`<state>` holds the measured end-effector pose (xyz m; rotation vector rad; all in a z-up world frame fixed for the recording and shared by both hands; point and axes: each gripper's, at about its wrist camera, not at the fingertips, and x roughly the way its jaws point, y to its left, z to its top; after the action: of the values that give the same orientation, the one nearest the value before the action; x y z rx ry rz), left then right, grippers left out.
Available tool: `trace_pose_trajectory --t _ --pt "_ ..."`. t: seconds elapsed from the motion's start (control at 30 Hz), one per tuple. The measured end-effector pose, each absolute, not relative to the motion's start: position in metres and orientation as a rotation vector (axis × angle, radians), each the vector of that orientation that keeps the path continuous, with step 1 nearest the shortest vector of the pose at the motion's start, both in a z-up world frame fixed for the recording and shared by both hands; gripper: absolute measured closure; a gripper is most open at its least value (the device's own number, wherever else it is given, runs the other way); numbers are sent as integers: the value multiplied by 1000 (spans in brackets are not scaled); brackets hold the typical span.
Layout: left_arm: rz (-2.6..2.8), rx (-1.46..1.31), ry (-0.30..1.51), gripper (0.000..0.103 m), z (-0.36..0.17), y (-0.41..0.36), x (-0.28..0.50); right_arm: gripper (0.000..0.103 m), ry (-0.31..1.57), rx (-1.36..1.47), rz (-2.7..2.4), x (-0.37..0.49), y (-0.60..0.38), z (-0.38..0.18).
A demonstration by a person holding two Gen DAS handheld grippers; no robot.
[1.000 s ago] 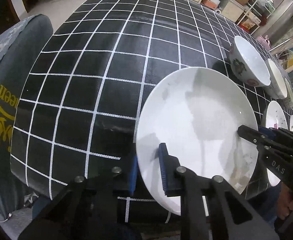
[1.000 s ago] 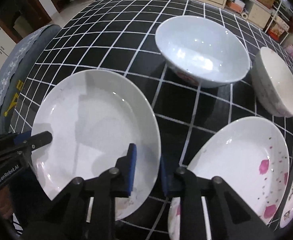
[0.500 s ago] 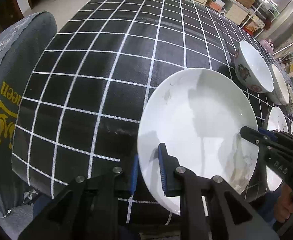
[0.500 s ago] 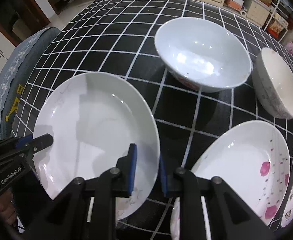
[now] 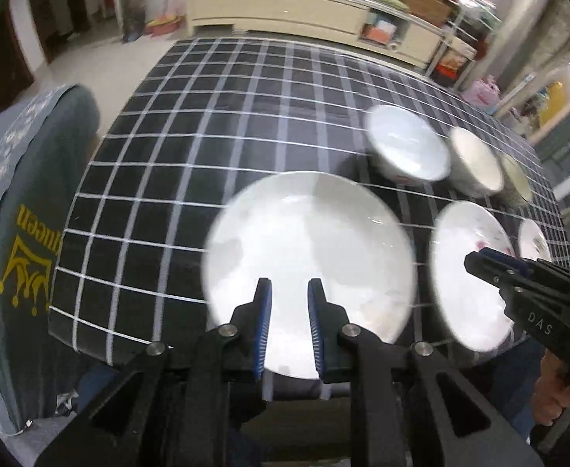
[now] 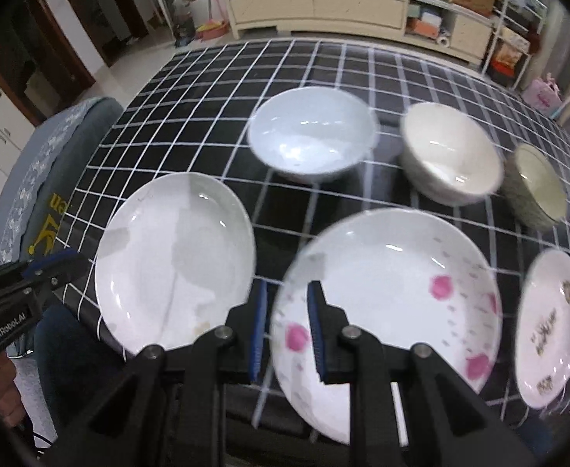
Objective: Organize plates and bowls
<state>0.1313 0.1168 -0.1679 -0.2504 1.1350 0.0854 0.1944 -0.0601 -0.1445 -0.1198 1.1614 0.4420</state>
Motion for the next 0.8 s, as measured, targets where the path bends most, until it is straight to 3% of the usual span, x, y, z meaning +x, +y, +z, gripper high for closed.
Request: trace_pose_trajectory --t 0.4,0.8 --pt "-85 -170 1140 86 -163 16 142 78 1137 -36 289 174 -159 -141" --pt "-106 -154 1208 86 -189 -9 173 76 1189 17 219 192 -203 -166"
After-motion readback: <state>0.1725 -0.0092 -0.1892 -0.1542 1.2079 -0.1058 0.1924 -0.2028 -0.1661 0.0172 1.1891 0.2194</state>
